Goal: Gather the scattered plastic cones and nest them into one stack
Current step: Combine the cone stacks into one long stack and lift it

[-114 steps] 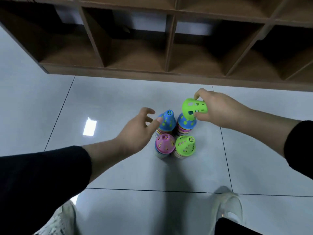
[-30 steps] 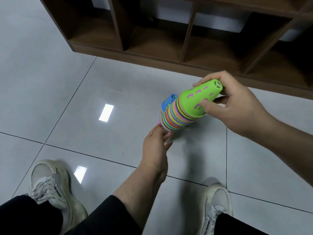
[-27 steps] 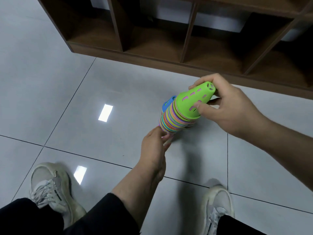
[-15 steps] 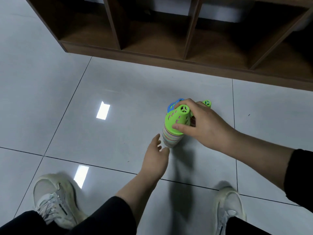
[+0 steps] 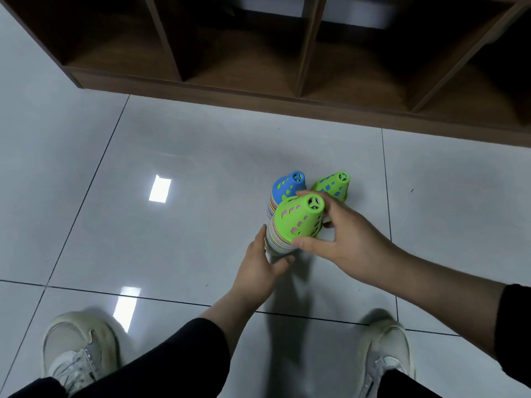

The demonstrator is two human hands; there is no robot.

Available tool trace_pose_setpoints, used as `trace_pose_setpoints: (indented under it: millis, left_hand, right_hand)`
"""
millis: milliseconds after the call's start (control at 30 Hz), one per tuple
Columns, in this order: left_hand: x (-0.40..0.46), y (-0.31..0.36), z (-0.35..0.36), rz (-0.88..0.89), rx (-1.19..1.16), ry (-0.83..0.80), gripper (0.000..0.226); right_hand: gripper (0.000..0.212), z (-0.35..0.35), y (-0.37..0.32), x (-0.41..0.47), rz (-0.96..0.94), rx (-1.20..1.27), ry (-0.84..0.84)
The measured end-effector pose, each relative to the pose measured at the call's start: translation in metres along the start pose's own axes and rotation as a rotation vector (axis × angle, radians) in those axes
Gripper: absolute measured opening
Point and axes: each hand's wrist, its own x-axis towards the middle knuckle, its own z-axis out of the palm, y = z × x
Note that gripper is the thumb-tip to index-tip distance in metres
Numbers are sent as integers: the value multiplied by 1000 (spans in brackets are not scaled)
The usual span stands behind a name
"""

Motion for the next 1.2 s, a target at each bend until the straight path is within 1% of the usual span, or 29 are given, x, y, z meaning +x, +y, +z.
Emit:
trace_pose_setpoints:
  millis: [67, 133, 167, 200, 267, 300, 333, 400, 433, 500, 567, 600, 667, 767, 867, 967, 1100, 1200]
  left_hand:
    - [2, -3, -3, 42, 43, -34, 67]
    - [4, -7, -8, 42, 101, -49, 69]
    - [6, -7, -13, 17, 106, -43, 70]
    - [10, -10, -18, -12, 77, -18, 66]
    - [19, -8, -30, -115, -17, 84, 51]
    - [24, -4, -35, -179, -81, 117, 46]
    - [30, -2, -40, -234, -164, 128, 42]
    - [43, 8, -45, -350, -326, 92, 37]
    - [50, 13, -47, -398, -361, 71, 34]
    - [62, 22, -49, -448, -404, 38, 27]
    - [72, 29, -49, -483, -437, 20, 17]
    - [76, 30, -48, -507, -456, 10, 15]
    - [82, 31, -46, -545, -477, -13, 13]
    - [92, 31, -41, -560, -489, -40, 10]
    - [102, 31, -37, -554, -477, -52, 8]
    - [111, 33, -33, -566, -478, -49, 12]
    - [121, 39, -29, -590, -528, -13, 15]
    - [127, 39, -27, -619, -564, -4, 14]
  right_hand:
    - [69, -1, 1, -2, 4, -17, -14]
    - [74, -4, 3, -7, 9, 9, -8]
    - [73, -5, 3, -10, -2, 49, 28]
    - [67, -7, 3, -11, -7, 107, 84]
    - [50, -13, 3, -5, 12, 216, 203]
    - [42, -18, 3, 2, 16, 218, 237]
    - [37, -23, 3, 11, 6, 167, 245]
    - [35, -35, 0, 32, -40, -48, 184]
    - [38, -41, -3, 44, -56, -185, 117]
    - [51, -48, -9, 71, -41, -465, -75]
    - [61, -46, -12, 97, -34, -696, -251]
    - [61, -42, -11, 107, -44, -776, -316]
    - [52, -30, -7, 121, -63, -866, -400]
    - [43, -19, -1, 129, -79, -901, -417]
    - [46, -21, 5, 134, -73, -881, -409]
    - [48, -26, 11, 138, -37, -827, -389]
    - [46, -34, 11, 144, 50, -732, -357]
    - [44, -37, 14, 147, 65, -689, -347]
